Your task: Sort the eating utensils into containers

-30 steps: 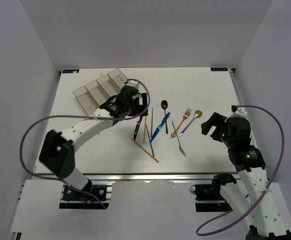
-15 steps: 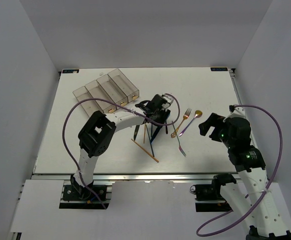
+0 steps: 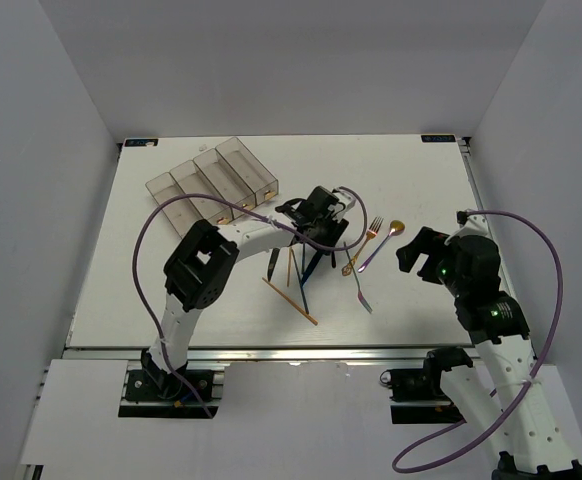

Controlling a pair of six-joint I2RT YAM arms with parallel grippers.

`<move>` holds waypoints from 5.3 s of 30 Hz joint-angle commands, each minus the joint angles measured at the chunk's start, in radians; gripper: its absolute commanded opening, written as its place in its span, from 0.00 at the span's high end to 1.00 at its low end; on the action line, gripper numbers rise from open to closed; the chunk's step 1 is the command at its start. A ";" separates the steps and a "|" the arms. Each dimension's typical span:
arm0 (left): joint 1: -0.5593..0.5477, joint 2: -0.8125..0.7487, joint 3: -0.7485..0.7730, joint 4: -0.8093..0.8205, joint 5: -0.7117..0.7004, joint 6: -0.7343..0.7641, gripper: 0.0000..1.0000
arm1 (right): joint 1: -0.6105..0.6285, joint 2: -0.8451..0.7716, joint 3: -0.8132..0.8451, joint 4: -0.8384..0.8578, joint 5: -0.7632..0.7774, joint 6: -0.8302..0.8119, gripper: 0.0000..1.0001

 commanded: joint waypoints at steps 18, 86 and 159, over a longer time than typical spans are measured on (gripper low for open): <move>0.000 0.090 0.075 -0.048 -0.005 0.070 0.52 | 0.002 0.006 -0.011 0.052 -0.020 -0.010 0.11; 0.567 0.213 0.622 0.070 -0.361 -0.616 1.00 | 0.002 0.023 -0.060 0.118 -0.139 0.009 0.11; 0.503 -1.258 -0.619 -0.387 -0.456 -0.403 0.02 | 0.792 1.267 0.500 0.184 0.280 0.125 0.95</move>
